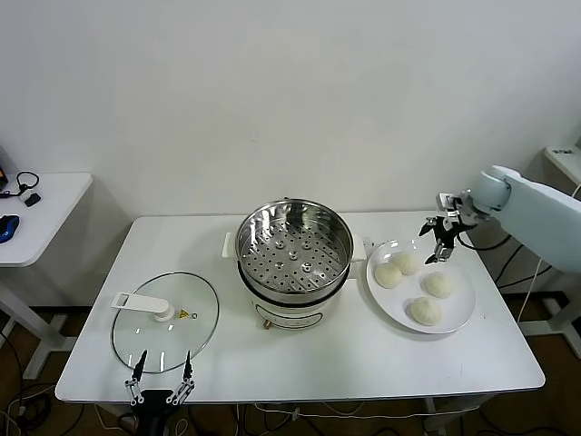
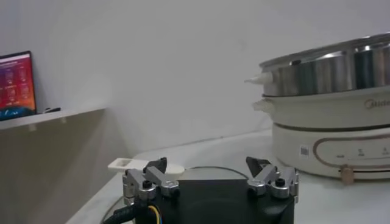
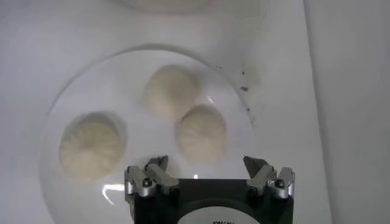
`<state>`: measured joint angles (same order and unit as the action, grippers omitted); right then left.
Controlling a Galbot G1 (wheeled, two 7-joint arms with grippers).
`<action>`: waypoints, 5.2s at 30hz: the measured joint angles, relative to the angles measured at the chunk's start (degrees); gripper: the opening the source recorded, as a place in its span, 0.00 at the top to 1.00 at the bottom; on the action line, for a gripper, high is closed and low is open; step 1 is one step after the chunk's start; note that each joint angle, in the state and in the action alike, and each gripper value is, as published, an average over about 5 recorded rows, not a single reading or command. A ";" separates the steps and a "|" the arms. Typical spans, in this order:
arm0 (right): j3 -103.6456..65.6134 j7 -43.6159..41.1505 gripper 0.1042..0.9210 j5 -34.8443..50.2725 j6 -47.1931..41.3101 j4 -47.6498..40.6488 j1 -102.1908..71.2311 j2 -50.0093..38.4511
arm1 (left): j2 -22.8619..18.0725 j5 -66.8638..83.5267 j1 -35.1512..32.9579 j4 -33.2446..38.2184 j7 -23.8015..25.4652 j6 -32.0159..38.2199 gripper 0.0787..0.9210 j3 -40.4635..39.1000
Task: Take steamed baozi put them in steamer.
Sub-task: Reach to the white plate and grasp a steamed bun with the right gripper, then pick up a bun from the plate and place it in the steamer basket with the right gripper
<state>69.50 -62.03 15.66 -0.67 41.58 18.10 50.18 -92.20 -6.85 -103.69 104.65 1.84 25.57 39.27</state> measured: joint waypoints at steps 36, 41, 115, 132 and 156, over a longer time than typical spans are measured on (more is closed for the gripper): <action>-6.17 -3.25 0.12 -9.72 5.49 -17.25 -7.16 12.56 | 0.00 -1.26 -0.50 -0.44 0.39 0.11 0.12 1.08; -6.82 -3.19 0.12 -10.63 5.55 -17.83 -7.84 12.66 | 0.00 -1.61 -0.45 -0.69 0.39 0.23 0.12 1.15; 11.92 7.63 0.31 -11.01 44.83 9.99 21.30 20.08 | 0.26 -3.85 -0.51 -1.02 -0.21 1.70 0.12 1.68; 10.67 9.45 0.31 -17.07 47.90 4.07 14.05 27.75 | 0.02 -3.81 -0.28 -0.87 -0.25 1.66 0.12 1.78; 7.30 10.06 0.30 -23.19 47.87 -3.75 9.01 31.80 | 0.00 -3.89 0.45 -1.87 -0.29 1.92 0.12 1.99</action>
<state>76.79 -51.97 -7.53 47.19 37.83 27.11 81.99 -92.20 -10.75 -103.24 102.78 1.55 27.49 41.26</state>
